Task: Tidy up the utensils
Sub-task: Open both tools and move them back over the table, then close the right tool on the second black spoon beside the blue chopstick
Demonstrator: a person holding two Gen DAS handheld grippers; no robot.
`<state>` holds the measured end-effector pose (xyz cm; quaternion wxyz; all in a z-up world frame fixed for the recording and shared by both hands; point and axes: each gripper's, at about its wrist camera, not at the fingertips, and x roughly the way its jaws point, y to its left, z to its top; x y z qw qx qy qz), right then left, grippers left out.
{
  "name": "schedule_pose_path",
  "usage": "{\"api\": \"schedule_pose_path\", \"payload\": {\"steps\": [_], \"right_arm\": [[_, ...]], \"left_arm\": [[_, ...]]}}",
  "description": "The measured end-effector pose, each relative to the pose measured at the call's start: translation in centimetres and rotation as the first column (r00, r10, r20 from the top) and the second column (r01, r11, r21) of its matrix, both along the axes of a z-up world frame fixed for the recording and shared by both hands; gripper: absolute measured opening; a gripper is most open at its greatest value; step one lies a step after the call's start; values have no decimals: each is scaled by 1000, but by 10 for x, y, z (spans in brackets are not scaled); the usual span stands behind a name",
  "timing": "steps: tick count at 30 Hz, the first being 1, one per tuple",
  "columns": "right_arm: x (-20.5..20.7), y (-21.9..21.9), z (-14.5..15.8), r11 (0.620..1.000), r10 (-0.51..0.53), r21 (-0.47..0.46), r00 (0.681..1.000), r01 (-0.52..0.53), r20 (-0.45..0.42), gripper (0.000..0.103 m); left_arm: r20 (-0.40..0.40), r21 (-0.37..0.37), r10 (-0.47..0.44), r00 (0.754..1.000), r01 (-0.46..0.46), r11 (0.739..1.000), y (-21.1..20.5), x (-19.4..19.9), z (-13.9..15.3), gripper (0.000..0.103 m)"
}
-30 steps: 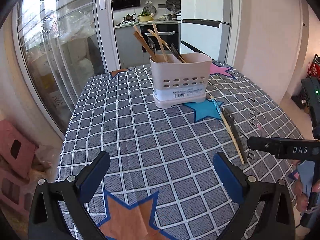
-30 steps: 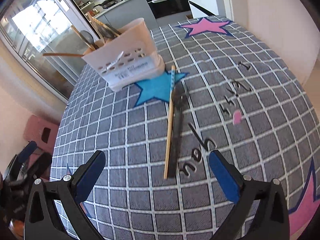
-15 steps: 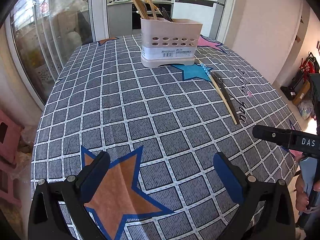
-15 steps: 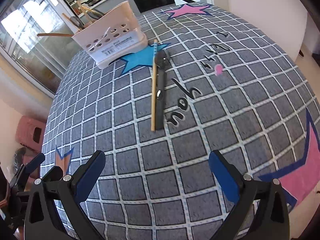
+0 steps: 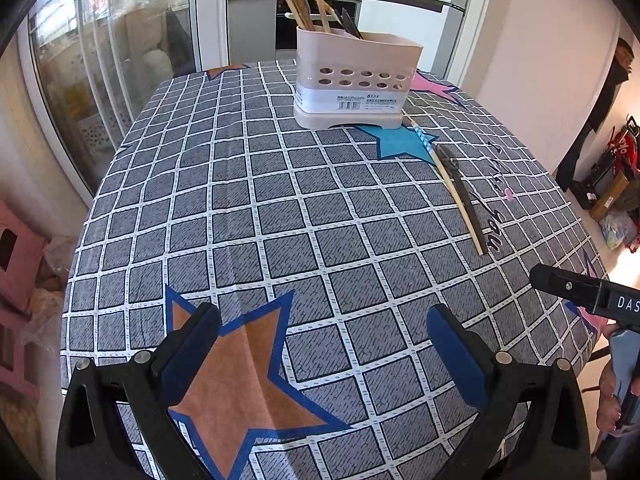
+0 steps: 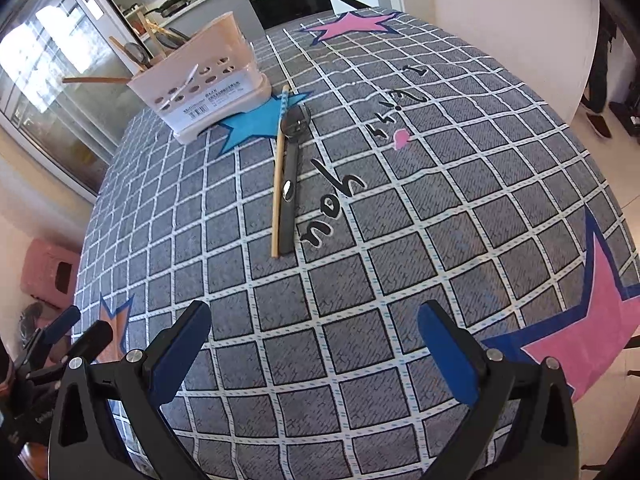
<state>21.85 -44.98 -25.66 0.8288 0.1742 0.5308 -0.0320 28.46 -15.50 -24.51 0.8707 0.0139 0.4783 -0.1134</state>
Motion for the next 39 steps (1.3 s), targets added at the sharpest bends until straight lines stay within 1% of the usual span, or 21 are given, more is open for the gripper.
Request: {"api": "schedule_pose_path", "payload": {"steps": [4, 9, 12, 14, 16, 18, 20, 22, 23, 24, 29, 30, 35, 39], "right_arm": [[8, -5, 2, 999, -3, -32, 1000, 2, -16, 103], [26, -11, 4, 999, -10, -38, 999, 9, -36, 103], [40, -12, 4, 999, -4, -49, 999, 2, -49, 103], [50, -10, 2, 997, 4, -73, 998, -8, -58, 103], [60, -10, -1, 995, -7, -99, 997, 0, -71, 103], [72, -13, -3, 996, -20, -94, 997, 13, -73, 102], [82, -15, -5, 996, -31, -83, 997, 25, -72, 98], [94, -15, -7, 996, -40, -82, 996, 34, -78, 88], [99, -15, -9, 996, -43, -79, 995, 36, -86, 85], [105, -15, -11, 997, -45, -71, 994, 39, -96, 79], [125, -13, -24, 997, -62, -53, 988, 54, -141, 67], [128, -13, -28, 997, -65, -57, 986, 57, -154, 63], [138, -1, -29, 991, -41, -132, 988, 20, -151, 61], [146, 8, -29, 991, -8, -135, 986, -15, -165, 61]], "left_arm": [[-30, -2, 12, 999, -12, 1000, -2, 9, -3, 103], [-70, 1, 8, 998, -8, 1000, -6, 19, -8, 103], [-77, 7, 10, 997, -9, 1000, -6, 22, -10, 103], [-80, 6, 13, 997, -13, 1000, -5, 23, -11, 103], [-89, 5, 19, 996, -18, 1000, -4, 26, -13, 103], [-100, 4, 23, 995, -23, 1000, -3, 30, -15, 103], [-111, 9, 25, 993, -24, 1000, -4, 34, -16, 103], [-127, 16, 22, 992, -21, 1000, -7, 40, -18, 103], [-134, 17, 23, 991, -20, 1000, -8, 42, -19, 103], [-139, 16, 22, 990, -20, 1000, -10, 45, -20, 103], [-145, 22, 19, 989, -16, 1000, -13, 51, -19, 103], [-144, 21, 18, 989, -15, 1000, -14, 53, -19, 103], [-140, 22, 23, 990, -20, 1000, -12, 58, -18, 103], [-135, 30, 21, 991, -17, 999, -14, 60, -18, 103]]}}
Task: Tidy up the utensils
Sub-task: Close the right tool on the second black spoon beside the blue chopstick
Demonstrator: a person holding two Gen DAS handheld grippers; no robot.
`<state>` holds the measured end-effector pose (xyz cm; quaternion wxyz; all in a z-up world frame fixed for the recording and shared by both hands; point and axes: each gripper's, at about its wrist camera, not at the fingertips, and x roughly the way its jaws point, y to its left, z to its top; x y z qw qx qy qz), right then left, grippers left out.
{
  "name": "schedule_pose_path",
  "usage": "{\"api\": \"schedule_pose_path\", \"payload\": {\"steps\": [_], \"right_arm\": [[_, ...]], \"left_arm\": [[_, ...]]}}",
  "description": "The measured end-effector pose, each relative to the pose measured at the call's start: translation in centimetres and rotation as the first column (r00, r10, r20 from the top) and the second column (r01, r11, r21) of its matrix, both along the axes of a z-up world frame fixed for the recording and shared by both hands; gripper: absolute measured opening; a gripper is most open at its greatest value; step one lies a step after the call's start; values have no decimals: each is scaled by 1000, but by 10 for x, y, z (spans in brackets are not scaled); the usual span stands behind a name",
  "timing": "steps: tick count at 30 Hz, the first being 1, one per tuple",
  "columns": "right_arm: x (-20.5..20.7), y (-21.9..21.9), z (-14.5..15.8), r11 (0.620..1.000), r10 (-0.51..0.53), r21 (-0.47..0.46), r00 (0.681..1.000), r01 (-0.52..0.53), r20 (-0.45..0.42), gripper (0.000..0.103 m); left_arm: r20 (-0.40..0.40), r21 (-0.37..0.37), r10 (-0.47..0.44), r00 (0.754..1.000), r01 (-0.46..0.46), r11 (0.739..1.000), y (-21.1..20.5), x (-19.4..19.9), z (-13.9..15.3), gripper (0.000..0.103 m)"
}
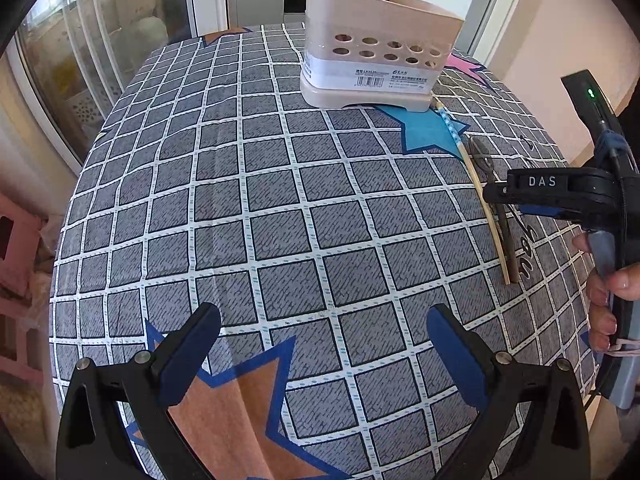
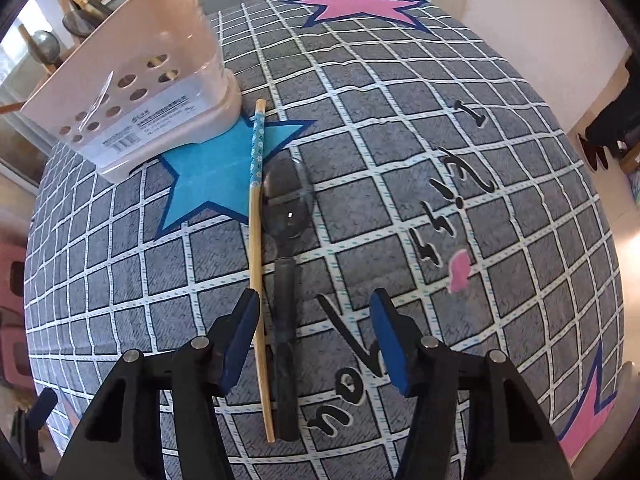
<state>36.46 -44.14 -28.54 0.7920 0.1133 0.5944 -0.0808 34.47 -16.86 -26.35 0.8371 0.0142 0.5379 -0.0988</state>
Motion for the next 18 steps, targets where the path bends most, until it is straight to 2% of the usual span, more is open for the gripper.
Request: {"api": "schedule_pose_path", "payload": {"steps": [2, 7, 13, 15, 18], "right_arm": [[7, 2, 0, 1000, 6, 9, 1000, -6, -17, 61], [27, -8, -1, 998, -47, 48, 998, 49, -46, 50], [34, 5, -1, 1000, 3, -1, 998, -3, -68, 43], [33, 0, 2, 999, -11, 43, 998, 14, -57, 43], [31, -12, 6, 984, -64, 167, 997, 68, -31, 43]], "left_arm": [[4, 2, -4, 1000, 4, 1000, 0, 1, 1, 103], [8, 2, 10, 1000, -10, 1000, 8, 7, 2, 103], [21, -8, 35, 999, -35, 999, 14, 16, 8, 103], [24, -5, 32, 999, -31, 999, 14, 16, 9, 103], [21, -6, 33, 999, -33, 999, 16, 15, 9, 103]]}}
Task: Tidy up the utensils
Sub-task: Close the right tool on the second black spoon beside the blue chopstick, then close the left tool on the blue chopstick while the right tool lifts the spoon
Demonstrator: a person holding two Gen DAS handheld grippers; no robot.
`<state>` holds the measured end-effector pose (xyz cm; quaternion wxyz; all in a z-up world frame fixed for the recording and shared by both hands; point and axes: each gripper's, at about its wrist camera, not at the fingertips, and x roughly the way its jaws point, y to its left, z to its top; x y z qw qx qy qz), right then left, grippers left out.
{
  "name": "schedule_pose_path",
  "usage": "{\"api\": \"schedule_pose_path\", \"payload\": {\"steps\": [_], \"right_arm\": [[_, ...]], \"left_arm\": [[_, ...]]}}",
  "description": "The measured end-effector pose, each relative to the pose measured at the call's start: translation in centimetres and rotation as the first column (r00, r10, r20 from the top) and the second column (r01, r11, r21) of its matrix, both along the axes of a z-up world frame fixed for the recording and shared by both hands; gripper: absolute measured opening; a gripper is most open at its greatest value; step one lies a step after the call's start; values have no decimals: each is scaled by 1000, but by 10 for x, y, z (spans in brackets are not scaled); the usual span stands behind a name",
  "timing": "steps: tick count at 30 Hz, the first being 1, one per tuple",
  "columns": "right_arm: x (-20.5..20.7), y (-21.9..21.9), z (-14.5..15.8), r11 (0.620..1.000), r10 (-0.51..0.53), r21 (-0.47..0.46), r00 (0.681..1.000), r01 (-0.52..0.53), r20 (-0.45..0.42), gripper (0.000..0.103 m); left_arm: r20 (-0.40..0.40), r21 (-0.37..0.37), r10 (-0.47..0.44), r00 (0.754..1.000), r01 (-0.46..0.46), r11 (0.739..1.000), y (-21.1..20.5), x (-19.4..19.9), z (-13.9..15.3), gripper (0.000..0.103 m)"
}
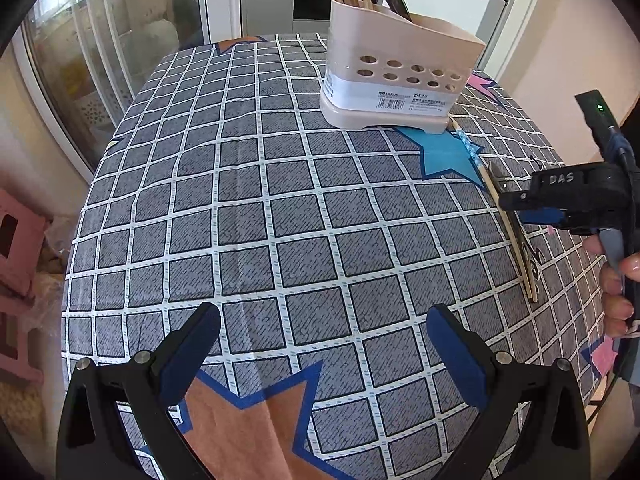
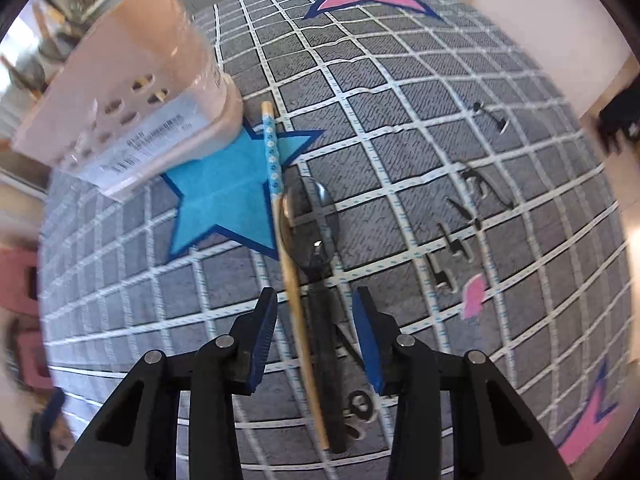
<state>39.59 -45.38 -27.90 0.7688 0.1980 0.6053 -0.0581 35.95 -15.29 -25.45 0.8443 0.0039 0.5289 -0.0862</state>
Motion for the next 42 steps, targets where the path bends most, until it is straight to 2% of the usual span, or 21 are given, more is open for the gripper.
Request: {"api": "schedule_pose_path", "payload": {"steps": [4, 7, 8, 13, 15, 17, 20, 22, 23, 25, 28, 34, 42], "right_arm": [[-4, -8, 8, 997, 20, -77, 1000, -19, 14, 43], [-1, -5, 3, 996, 31, -79, 999, -33, -16, 43], [0, -3, -1, 997, 35, -64, 999, -36, -21, 43], [2, 23, -3, 990, 88, -107, 996, -89, -18, 43], [9, 37, -4, 977, 120, -171, 992, -126, -44, 40], [11, 42, -3, 971, 133, -192, 990, -140, -50, 37], [14, 47, -8, 974, 125, -185, 991, -133, -55, 28], [14, 29, -10, 986, 127, -103, 991, -130, -36, 28], [12, 23, -9, 994, 111, -25, 994, -111, -20, 28], [10, 6, -5, 997, 78, 24, 997, -78, -1, 28], [10, -1, 1, 994, 97, -45, 995, -97, -4, 28], [7, 1, -4, 989, 146, -33, 989, -147, -25, 28], [15, 44, -7, 937, 266, -213, 960, -278, -83, 28]], "left_arm": [[-6, -3, 10, 1000, -10, 1000, 1, -1, -2, 103], [-11, -12, 6, 1000, -6, 1000, -3, 1, -2, 103], [-10, -12, 3, 1000, -3, 1000, -4, 1, -1, 103], [-6, -4, -7, 1000, 7, 1000, -7, 1, 0, 103], [-6, -3, -4, 1000, 4, 1000, -5, 2, 0, 103], [-8, -8, -3, 1000, 3, 1000, -2, 4, 1, 103], [-8, -6, -6, 1000, 5, 1000, -3, 8, 3, 103], [-8, -8, -13, 1000, 13, 1000, -6, 10, 6, 103], [-4, -11, -16, 1000, 16, 1000, -7, 11, 8, 103], [5, -15, -18, 1000, 18, 1000, -11, 12, 11, 103], [4, -18, -24, 1000, 24, 1000, -16, 12, 12, 103], [-11, -18, -24, 1000, 24, 1000, -21, 12, 8, 103], [-29, -35, -29, 999, 28, 999, -28, 24, 7, 103]]}}
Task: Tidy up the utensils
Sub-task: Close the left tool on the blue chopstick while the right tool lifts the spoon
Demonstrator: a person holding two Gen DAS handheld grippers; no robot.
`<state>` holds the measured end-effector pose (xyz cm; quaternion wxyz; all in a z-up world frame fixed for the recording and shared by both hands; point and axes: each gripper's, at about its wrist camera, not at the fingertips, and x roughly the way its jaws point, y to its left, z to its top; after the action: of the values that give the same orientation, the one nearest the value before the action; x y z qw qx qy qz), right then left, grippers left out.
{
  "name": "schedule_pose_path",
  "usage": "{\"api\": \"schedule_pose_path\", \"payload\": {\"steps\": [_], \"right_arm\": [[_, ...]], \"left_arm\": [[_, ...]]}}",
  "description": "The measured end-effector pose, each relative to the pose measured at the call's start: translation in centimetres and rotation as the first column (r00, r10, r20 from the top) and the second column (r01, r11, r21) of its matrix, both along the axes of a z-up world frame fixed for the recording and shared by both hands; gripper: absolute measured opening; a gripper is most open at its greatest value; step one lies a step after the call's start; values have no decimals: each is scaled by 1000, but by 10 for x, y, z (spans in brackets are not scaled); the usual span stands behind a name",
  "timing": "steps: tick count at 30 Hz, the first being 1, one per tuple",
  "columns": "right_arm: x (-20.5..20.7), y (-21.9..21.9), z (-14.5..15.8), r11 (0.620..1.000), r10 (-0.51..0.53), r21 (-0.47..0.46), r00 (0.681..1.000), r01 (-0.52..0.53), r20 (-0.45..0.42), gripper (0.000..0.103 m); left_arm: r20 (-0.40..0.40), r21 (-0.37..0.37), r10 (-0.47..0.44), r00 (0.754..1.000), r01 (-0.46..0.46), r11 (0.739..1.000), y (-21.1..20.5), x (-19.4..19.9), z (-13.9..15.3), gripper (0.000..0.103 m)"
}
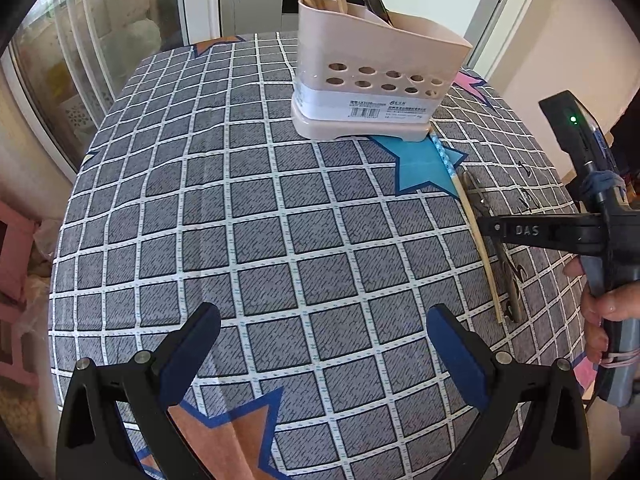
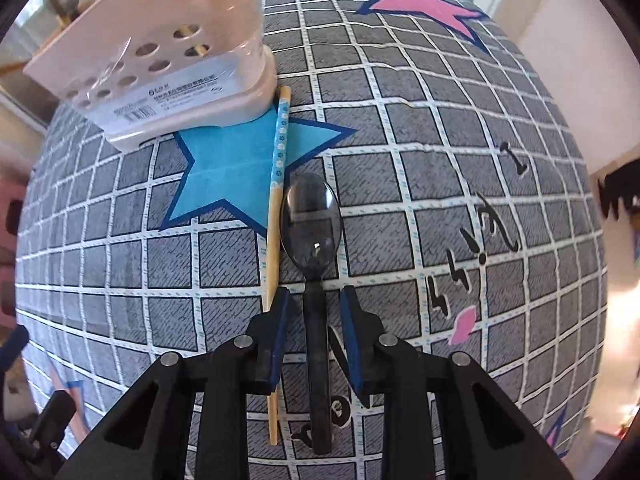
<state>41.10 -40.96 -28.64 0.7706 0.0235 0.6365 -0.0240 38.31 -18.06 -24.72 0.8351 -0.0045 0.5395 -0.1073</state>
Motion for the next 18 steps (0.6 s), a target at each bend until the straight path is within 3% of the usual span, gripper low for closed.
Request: {"api": "schedule_pose_path", "payload": {"steps": [3, 6, 13, 18], "right_arm": [[3, 8, 1, 1000, -3, 2, 1000, 3, 4, 12], [-9, -16, 6, 997, -39, 62, 998, 37, 39, 12], [-52, -60, 26, 971, -115, 221, 985, 85, 125, 12], [-62, -92, 35, 958, -131, 276, 979, 84, 156, 12]], "left_arm": [[-6, 12, -17, 1000, 18, 1000, -13, 7, -1, 103], [-17, 14, -40, 999, 40, 999, -32, 18, -2, 103], [-96, -56, -92, 991, 86, 995, -94, 59, -15, 103], [-83, 33, -89, 993, 92, 995, -141, 88, -23, 99]]}}
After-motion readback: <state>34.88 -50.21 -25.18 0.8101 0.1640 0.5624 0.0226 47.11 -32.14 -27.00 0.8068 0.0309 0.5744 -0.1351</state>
